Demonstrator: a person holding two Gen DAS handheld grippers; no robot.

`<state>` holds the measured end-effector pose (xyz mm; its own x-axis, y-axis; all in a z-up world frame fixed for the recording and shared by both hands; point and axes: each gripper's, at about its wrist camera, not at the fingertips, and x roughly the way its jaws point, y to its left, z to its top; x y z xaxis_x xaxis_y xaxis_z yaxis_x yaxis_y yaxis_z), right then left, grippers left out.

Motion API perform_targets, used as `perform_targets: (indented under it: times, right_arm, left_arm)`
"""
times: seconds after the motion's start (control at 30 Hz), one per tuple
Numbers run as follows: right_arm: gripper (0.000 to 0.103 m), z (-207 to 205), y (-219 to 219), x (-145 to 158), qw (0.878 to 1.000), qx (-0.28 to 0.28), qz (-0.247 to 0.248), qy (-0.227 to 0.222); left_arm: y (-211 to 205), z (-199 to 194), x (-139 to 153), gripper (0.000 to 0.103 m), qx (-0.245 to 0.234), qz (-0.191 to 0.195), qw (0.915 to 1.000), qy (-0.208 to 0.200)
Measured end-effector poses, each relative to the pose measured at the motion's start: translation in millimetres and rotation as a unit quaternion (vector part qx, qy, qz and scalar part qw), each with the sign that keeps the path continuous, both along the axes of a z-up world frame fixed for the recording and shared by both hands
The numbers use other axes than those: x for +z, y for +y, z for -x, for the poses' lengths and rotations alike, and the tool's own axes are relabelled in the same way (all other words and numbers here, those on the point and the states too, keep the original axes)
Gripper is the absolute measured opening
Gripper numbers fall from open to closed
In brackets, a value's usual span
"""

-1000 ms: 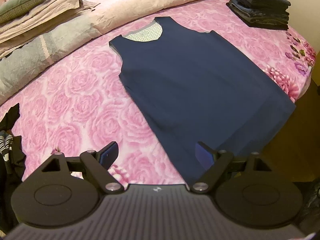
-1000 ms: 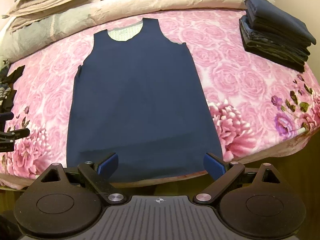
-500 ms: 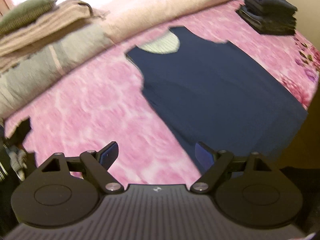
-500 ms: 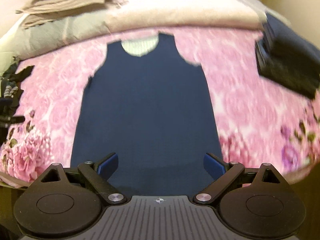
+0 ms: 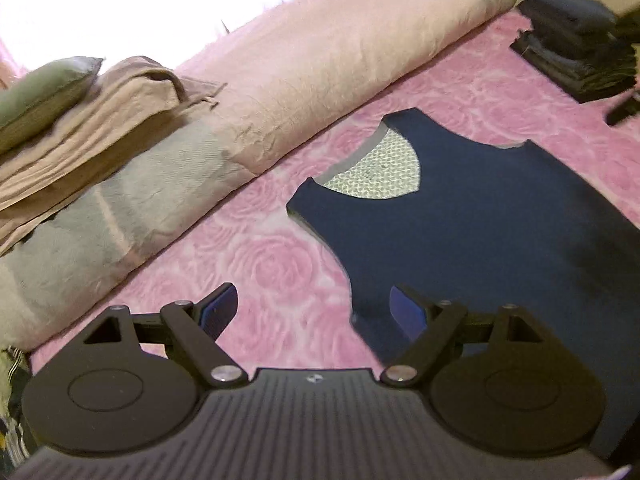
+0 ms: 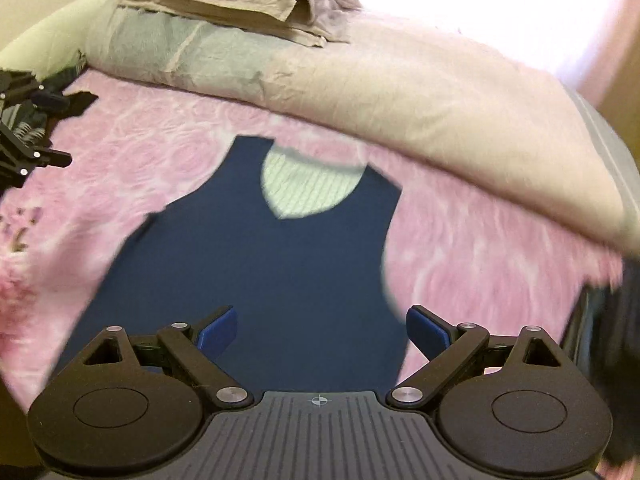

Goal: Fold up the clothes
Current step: 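Move both grippers to the shoulder straps beside the vest neckline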

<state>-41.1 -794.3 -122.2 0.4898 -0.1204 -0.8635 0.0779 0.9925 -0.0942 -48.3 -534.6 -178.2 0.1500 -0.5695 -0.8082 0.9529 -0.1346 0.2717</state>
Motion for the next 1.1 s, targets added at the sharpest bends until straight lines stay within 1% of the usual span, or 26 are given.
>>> perform_targets:
  times: [0.03,0.07,0.1,0.13,0.23,0.37,0.43,0.5,0.53,0.6,0.63,0.67,0.73,0.8,0.9,0.93,0.97,1.0,1.03,1.1]
  right_arm:
    - [0.093,-13.1,-10.4,-7.4,1.000,0.013,0.003,0.000]
    - [0.090,-26.1,-20.8,-14.8,1.000,0.026,0.005,0.000]
    - [0.080,-39.1,-31.1,-22.2,0.999,0.039,0.008,-0.001]
    - [0.077,-53.1,-39.4,-30.1,0.998,0.054,0.013,0.003]
    - [0.077,-87.7,-59.1,-51.4,0.995,0.091,0.029,0.007]
    - [0.077,-126.2,-82.0,-72.8,0.992,0.122,0.027,0.006]
    - [0.077,-143.8,-93.8,-81.8,0.991,0.129,0.022,0.005]
    - [0.077,-158.3,-100.9,-92.9,0.991,0.133,0.018,0.008]
    - [0.073,-165.4,-103.7,-99.9,0.990,0.138,0.014,0.013]
    - [0.064,-179.7,-109.2,-113.8,0.989,0.147,0.008,0.024]
    - [0.063,-185.9,-111.6,-121.6,0.987,0.158,0.009,0.031]
    - [0.063,-191.4,-115.1,-128.1,0.986,0.164,0.009,0.034]
    - [0.063,-202.6,-123.2,-140.6,0.985,0.170,0.002,0.039]
    - [0.063,-213.8,-132.1,-152.1,0.985,0.166,-0.012,0.044]
    - [0.063,-230.4,-142.4,-168.1,0.983,0.172,-0.021,0.059]
    - [0.062,-235.9,-143.7,-173.5,0.982,0.179,-0.016,0.064]
    - [0.060,-240.8,-144.5,-178.3,0.981,0.184,-0.011,0.067]
    - [0.052,-245.9,-145.6,-182.7,0.980,0.188,-0.009,0.071]
    - [0.049,-251.3,-147.1,-186.8,0.979,0.192,-0.009,0.075]
    - [0.049,-259.3,-148.4,-193.4,0.976,0.202,-0.003,0.080]
  left_arm:
    - [-15.7,-0.8,-6.9,0.078,-0.006,-0.007,1.0000,0.000]
    - [-31.7,-1.1,-14.0,0.077,-0.013,-0.012,0.9998,-0.005]
    - [-47.8,-1.4,-21.2,0.077,-0.021,-0.018,0.9996,-0.011]
    - [-63.8,-1.6,-28.3,0.077,-0.028,-0.024,0.9992,-0.017]
    - [-105.4,-6.3,-51.2,0.077,-0.043,-0.037,0.9980,-0.028]
    - [-153.6,-19.9,-90.3,0.075,-0.061,-0.060,0.9957,-0.037]
    - [-174.0,-28.7,-109.7,0.070,-0.067,-0.074,0.9945,-0.031]
    - [-193.1,-38.0,-128.8,0.068,-0.074,-0.083,0.9936,-0.021]
    - [-201.4,-42.8,-136.5,0.067,-0.076,-0.087,0.9932,-0.014]
    - [-217.5,-52.5,-151.4,0.061,-0.081,-0.094,0.9923,0.000]
    - [-225.6,-58.3,-158.0,0.058,-0.082,-0.098,0.9918,0.011]
    - [-232.7,-64.1,-163.4,0.055,-0.082,-0.103,0.9911,0.021]
    - [-244.8,-75.1,-173.6,0.046,-0.083,-0.113,0.9895,0.036]
    - [-253.5,-84.1,-183.3,0.044,-0.082,-0.127,0.9874,0.045]
    - [-259.0,-92.1,-193.2,0.037,-0.090,-0.143,0.9841,0.057]
    - [-259.9,-93.4,-194.5,0.034,-0.093,-0.144,0.9832,0.062]
    - [-260.7,-94.6,-195.5,0.032,-0.096,-0.146,0.9823,0.067]
    - [-261.4,-94.9,-196.7,0.027,-0.102,-0.147,0.9815,0.069]
    - [-261.6,-93.7,-197.9,0.023,-0.108,-0.148,0.9806,0.069]
    - [-261.7,-90.1,-200.2,0.020,-0.120,-0.148,0.9796,0.063]
